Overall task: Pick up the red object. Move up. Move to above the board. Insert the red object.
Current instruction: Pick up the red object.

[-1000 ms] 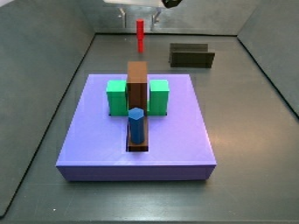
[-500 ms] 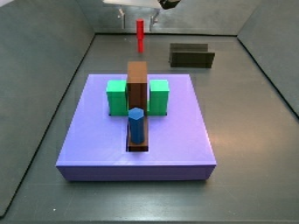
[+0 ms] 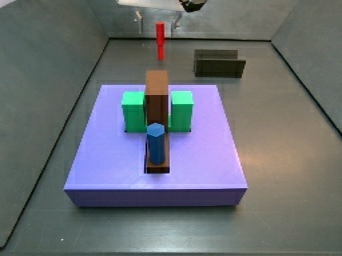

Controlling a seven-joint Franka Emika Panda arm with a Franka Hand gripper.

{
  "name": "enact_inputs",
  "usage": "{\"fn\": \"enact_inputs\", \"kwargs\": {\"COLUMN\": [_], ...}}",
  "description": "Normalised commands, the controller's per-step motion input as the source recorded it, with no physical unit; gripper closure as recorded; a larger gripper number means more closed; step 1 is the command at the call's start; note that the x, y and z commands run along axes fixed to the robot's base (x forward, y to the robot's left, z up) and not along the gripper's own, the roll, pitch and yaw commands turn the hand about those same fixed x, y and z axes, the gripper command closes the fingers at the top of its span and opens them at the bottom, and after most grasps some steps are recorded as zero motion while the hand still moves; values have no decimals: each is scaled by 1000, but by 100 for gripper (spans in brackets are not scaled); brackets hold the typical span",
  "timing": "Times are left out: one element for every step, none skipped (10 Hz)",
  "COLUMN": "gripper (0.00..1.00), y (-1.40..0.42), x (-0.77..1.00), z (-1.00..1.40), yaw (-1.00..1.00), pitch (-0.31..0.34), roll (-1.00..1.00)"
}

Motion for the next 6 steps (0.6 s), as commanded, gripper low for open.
{"fn": "enact_inputs", "kwargs": {"gripper": [0,0,0,0,0,100], "y": [0,-31,-3,0,0,0], "x": [-11,-20,0,0,0,0], "z": [0,0,-34,-23,0,0], "yaw": [-6,0,0,0,0,0], "pitch": [-1,-9,-6,0,0,0], "roll": [0,0,0,0,0,0]}}
